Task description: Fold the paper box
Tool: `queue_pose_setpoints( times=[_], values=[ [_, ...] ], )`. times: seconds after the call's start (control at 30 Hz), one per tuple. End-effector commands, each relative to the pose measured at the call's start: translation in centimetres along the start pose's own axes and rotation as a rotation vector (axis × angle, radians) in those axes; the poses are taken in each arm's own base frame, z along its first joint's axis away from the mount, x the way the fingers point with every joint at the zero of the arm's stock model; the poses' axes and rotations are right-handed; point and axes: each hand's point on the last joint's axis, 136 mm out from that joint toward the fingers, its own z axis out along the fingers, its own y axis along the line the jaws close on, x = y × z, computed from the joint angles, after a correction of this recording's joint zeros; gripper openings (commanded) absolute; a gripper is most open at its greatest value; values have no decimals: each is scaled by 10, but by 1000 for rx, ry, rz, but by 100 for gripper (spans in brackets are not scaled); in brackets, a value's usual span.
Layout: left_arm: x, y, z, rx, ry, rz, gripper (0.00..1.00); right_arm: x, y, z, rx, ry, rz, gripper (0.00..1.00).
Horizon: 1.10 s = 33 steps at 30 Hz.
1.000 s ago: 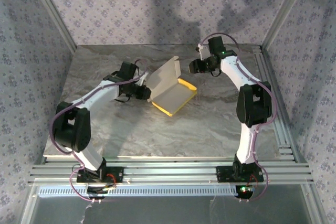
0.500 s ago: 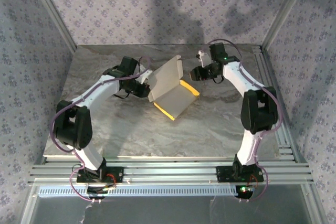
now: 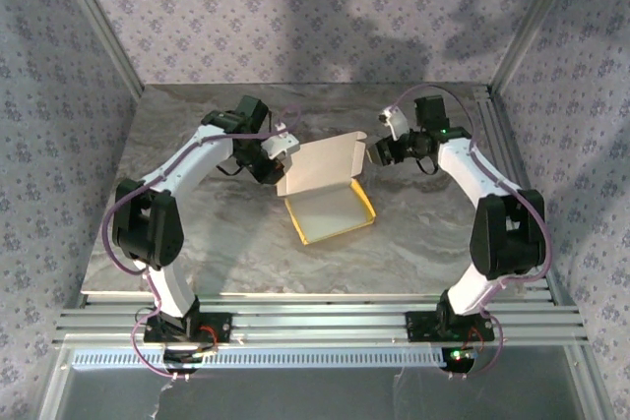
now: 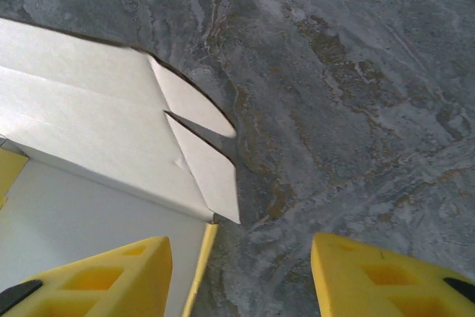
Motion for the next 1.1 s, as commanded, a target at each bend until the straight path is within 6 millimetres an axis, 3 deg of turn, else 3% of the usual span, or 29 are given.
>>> queue_pose_setpoints(
  times=[0.0, 0.17, 0.37, 0.73, 1.07],
  values=[
    [3, 6, 1, -26, 6, 39, 0, 1, 30, 2, -111, -1, -78, 53],
    [6, 5, 0, -38, 0, 59, 0, 19, 16, 23, -74, 51, -53, 50],
    [4, 3, 3, -33, -10, 67, 0, 20, 10, 29, -98, 31, -40, 51],
    [2, 6, 6, -32, -23, 65, 0, 18, 17, 47, -176, 21, -40, 49],
    [-7, 14, 7, -30, -71, 13, 0, 20, 30, 53, -199, 32, -29, 30]
  ],
)
